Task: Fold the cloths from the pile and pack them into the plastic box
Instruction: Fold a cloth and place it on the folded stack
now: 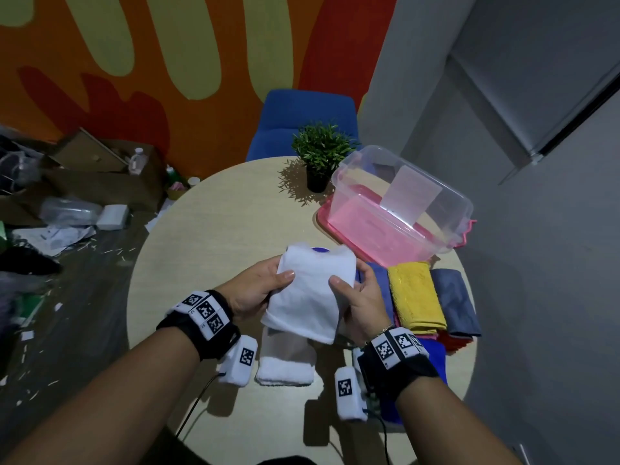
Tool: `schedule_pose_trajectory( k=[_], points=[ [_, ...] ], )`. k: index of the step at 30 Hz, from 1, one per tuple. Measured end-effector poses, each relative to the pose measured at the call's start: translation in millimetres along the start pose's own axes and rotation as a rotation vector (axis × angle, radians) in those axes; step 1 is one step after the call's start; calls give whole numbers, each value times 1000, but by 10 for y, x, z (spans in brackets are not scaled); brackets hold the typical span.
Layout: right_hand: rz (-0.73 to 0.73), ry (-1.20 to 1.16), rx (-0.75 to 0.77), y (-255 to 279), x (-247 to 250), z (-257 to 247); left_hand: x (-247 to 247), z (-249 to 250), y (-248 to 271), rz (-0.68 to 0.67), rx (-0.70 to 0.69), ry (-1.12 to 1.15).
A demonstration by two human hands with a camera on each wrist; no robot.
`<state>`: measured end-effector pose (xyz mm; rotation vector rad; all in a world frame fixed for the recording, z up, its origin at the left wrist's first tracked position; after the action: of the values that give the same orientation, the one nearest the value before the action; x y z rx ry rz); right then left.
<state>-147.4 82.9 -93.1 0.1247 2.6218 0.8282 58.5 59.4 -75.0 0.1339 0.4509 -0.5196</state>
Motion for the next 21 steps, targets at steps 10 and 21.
schedule_pose_trajectory(
  k=[10,21],
  points=[
    [91,136,130,153,-61,-139,-116,84,-50,11,-32,-79],
    [233,645,302,201,234,-379,-294,104,-56,430,-239,-660]
  ],
)
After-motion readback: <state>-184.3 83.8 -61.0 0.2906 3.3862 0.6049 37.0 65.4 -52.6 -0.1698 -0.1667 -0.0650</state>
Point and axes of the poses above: each hand's wrist, its own y-axis away from the middle knuckle, its own x-axis out of the back of the hand, z = x × y, the point moved 1 cm from there along -y, towards the middle knuckle, and after that the axes turned 14 degrees about -x, right-handed, at the moved point
